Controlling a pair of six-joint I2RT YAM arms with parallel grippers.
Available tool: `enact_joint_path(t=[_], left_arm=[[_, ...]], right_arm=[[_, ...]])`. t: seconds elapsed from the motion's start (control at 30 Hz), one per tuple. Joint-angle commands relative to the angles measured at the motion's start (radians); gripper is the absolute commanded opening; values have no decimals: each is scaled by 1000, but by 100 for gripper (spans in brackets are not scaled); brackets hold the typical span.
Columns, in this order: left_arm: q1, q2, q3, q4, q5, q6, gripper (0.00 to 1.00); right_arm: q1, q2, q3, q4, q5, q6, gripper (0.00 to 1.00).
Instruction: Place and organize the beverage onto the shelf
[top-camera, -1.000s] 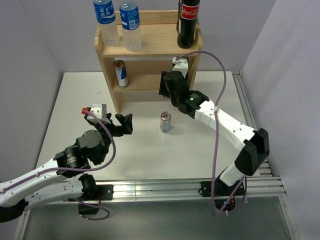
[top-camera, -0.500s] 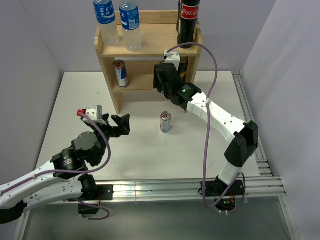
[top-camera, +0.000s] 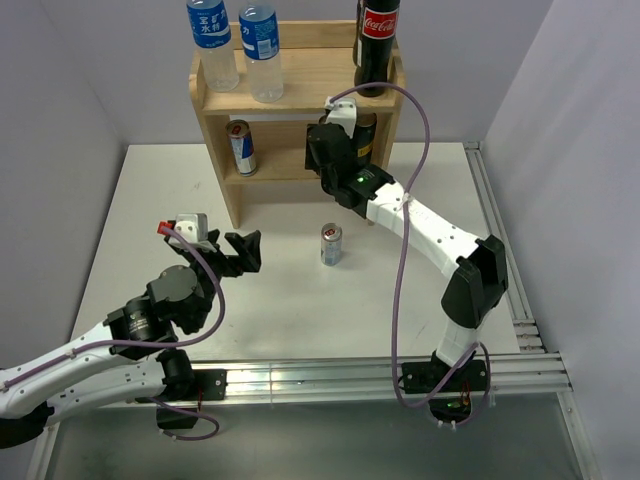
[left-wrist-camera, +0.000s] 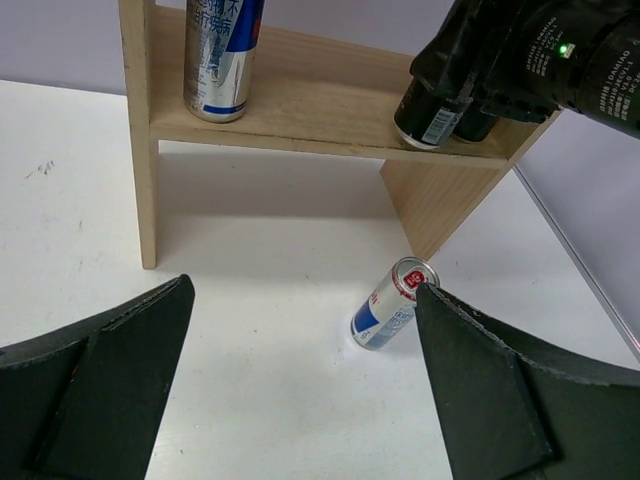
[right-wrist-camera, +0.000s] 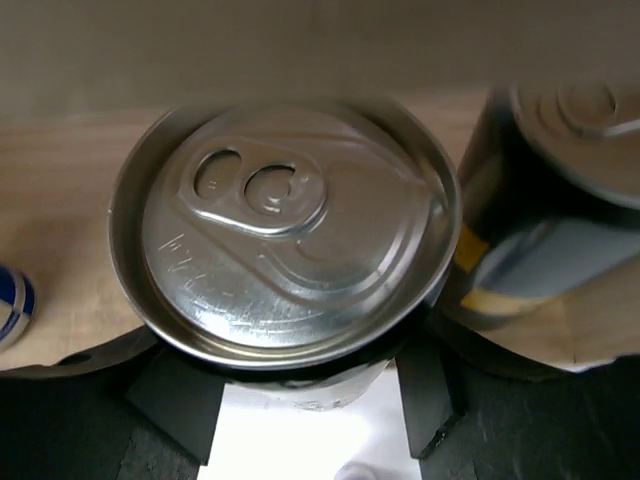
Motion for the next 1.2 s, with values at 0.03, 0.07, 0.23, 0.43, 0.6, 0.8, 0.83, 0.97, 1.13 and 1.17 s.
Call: enact_joint_path(t=[0.03,0.07,0.23,0.43,0.6,0.8,0.83,0.97,1.13,1.17], left_arm=[[4,-3,-5,49,9,11,99],[4,-2,-5,50,7,12,99],[4,5,-8,55,7,17,99],[4,7,-11,58,6,18,99],[4,7,-14,63,7,17,99],[4,2,-19,63,6,17,99],[4,1,-19,63,7,15,99],[4,1,-19,63,7,15,99],[4,-4,-20,66,7,17,99],[4,-7,-22,66,9,17,99]], right_arm=[[-27,24,63,118,35,-8,0],[-28,33,64,122,38,-11,0],[-31,61,74,147,54,-20,0],[-31,64,35,170,51,-11,0],[-31,64,8,167,54,1,3],[-31,58,-43,173,60,9,29],[-31,56,-48,172,61,10,29],[-31,53,-61,170,60,15,45],[-31,50,-75,164,61,18,56],[-31,49,-78,165,58,18,59]])
